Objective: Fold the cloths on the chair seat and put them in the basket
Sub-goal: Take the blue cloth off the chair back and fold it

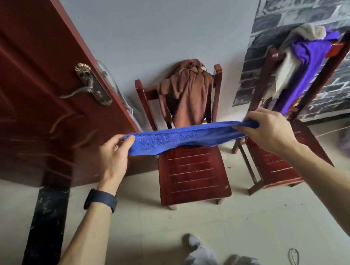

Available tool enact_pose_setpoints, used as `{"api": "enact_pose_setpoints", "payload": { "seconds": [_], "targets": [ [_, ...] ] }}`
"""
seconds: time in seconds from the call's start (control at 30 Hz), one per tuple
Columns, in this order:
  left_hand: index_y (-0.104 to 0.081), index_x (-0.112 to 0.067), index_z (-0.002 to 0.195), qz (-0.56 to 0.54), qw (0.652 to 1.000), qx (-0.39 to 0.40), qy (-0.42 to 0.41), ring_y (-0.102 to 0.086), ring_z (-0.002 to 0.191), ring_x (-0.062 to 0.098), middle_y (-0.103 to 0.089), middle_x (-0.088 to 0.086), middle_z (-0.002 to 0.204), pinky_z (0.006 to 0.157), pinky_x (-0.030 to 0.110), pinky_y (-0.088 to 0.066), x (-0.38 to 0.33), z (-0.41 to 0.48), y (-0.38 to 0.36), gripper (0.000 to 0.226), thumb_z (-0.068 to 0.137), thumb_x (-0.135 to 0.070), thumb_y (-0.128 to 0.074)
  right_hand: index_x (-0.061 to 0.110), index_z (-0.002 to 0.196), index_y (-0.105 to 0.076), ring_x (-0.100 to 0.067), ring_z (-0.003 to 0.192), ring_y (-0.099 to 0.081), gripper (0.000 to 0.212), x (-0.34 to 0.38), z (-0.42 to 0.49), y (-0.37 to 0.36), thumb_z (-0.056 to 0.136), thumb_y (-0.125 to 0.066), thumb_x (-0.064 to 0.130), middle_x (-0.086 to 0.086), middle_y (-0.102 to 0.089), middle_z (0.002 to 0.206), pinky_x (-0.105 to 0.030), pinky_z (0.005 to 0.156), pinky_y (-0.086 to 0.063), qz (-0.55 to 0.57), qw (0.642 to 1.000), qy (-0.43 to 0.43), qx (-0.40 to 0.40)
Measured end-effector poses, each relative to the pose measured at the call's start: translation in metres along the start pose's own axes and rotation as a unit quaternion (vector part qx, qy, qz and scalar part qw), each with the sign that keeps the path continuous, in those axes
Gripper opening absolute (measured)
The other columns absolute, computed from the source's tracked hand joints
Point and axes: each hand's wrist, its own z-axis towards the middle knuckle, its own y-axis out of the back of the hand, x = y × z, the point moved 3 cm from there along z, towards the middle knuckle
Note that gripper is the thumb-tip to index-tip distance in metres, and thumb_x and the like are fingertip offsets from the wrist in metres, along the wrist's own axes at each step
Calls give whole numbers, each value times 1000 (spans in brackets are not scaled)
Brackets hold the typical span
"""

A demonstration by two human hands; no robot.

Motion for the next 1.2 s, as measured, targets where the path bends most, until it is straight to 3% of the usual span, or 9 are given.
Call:
{"api": "enact_pose_setpoints", "payload": {
  "seconds": [0.1,0.23,0.37,0.43,0.63,0.77,0.9,1.03,1.2],
  "targets": [
    [-65,-23,66,30,997,16,64,-49,55,0,-59,-13,55,58,20,-39,49,-45,-7,17,75,-37,-65,23,80,-69,-18,69,-54,24,-24,-44,-41,86,-74,46,10,-52,74,-32,58,-43,7,996,-33,86],
    [-66,-27,70,67,981,34,179,-61,74,17,-69,-6,73,72,31,-47,126,-96,-22,19,73,-45,-65,17,70,-63,-24,65,-53,30,-57,-102,-102,84,-77,40,5,-52,68,-33,57,-36,31,977,-80,197],
    [-66,-28,73,93,965,43,242,-61,79,20,-69,-8,76,69,29,-44,184,-124,-41,18,90,-34,-66,19,69,-58,-23,65,-50,32,-77,-142,-152,84,-78,40,4,-53,68,-31,59,-33,41,957,-124,259],
    [-65,-26,73,99,957,36,269,-56,76,21,-65,-6,72,65,28,-42,205,-128,-49,21,92,-32,-65,11,70,-63,-23,64,-51,35,-80,-155,-172,85,-77,39,0,-57,67,-32,57,-31,39,948,-140,282],
    [-71,-14,82,176,911,131,348,-59,83,28,-68,8,83,64,30,-41,261,-119,-64,22,87,-34,-66,15,76,-72,-22,76,-59,38,-96,-167,-212,86,-69,51,-1,-63,69,-31,58,-42,-14,869,-178,461],
    [-69,-19,80,156,920,129,337,-59,80,25,-66,-2,76,69,31,-42,280,-86,-80,20,90,-37,-66,12,73,-67,-21,67,-55,36,-100,-138,-227,87,-72,45,1,-59,65,-28,53,-36,17,893,-220,393],
    [-70,-21,87,132,932,131,311,-63,82,22,-68,-7,78,76,33,-49,308,-24,-111,18,90,-38,-66,21,75,-68,-24,76,-59,18,-109,-82,-270,85,-76,35,-2,-65,76,-24,58,-39,48,909,-235,342],
    [-66,-23,92,133,944,125,276,-61,84,18,-67,-5,86,72,26,-42,343,37,-141,11,92,-34,-66,14,91,-71,-22,82,-56,15,-126,-33,-328,89,-71,28,-1,-60,89,-28,67,-36,57,912,-244,325],
    [-69,-23,102,147,960,89,220,-66,86,16,-69,-5,89,77,24,-45,396,96,-174,12,90,-21,-68,18,104,-66,-22,82,-60,11,-153,9,-397,95,-61,24,-2,-69,93,-28,67,-41,78,913,-273,292]
  ]
}}
